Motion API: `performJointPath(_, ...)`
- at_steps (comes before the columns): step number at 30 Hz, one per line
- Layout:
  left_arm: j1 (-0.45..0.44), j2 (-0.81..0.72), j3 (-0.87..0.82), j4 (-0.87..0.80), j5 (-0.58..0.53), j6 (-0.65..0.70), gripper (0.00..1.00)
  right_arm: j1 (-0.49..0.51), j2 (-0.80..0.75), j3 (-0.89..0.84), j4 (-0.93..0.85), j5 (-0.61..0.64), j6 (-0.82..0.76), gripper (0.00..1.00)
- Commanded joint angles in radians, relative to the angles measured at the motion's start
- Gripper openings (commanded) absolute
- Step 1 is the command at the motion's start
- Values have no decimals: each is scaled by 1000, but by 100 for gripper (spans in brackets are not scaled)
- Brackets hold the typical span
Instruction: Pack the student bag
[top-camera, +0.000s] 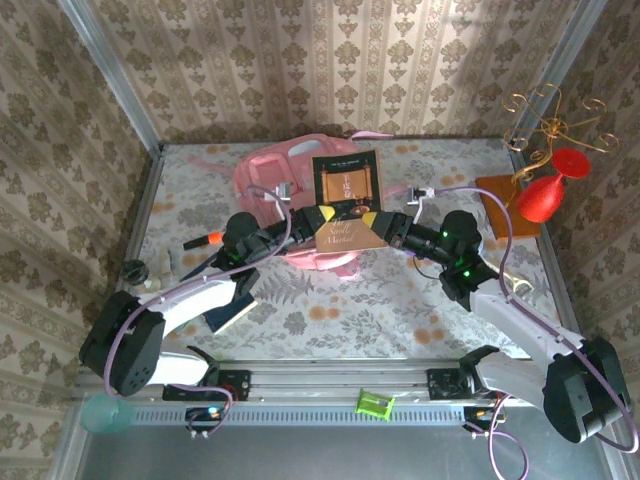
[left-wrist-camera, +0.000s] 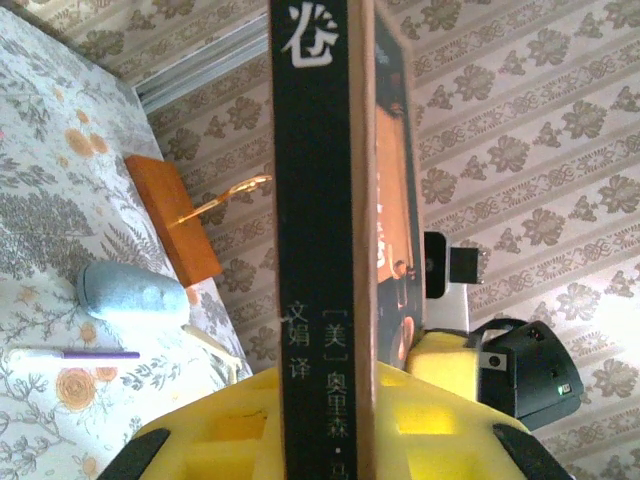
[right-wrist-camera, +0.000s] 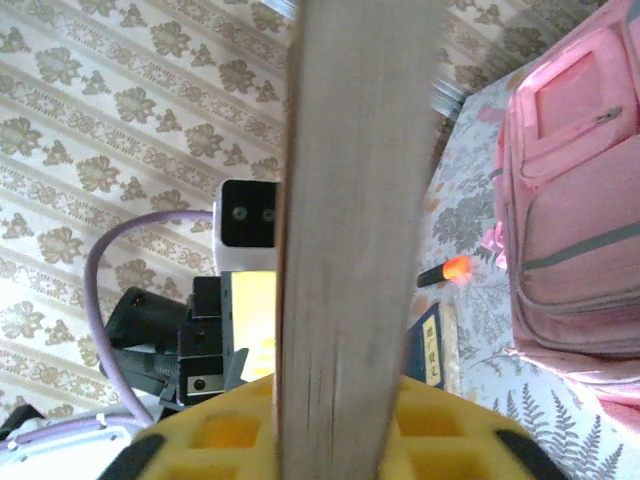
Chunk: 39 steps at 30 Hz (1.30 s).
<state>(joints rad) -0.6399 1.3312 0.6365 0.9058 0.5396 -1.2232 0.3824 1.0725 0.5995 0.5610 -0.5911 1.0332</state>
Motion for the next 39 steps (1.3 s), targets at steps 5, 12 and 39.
performJointPath(5, 19, -43, -1, -324, -74, 352, 60, -102, -48, 56, -303, 76, -103, 0)
performJointPath(12, -29, 73, 273, -1065, -385, 1069, 70, -277, -79, 154, -692, 63, -263, 0)
performJointPath(39, -8, 427, 559, -1218, -247, 1254, 24, -307, -64, 135, -719, -4, -323, 0)
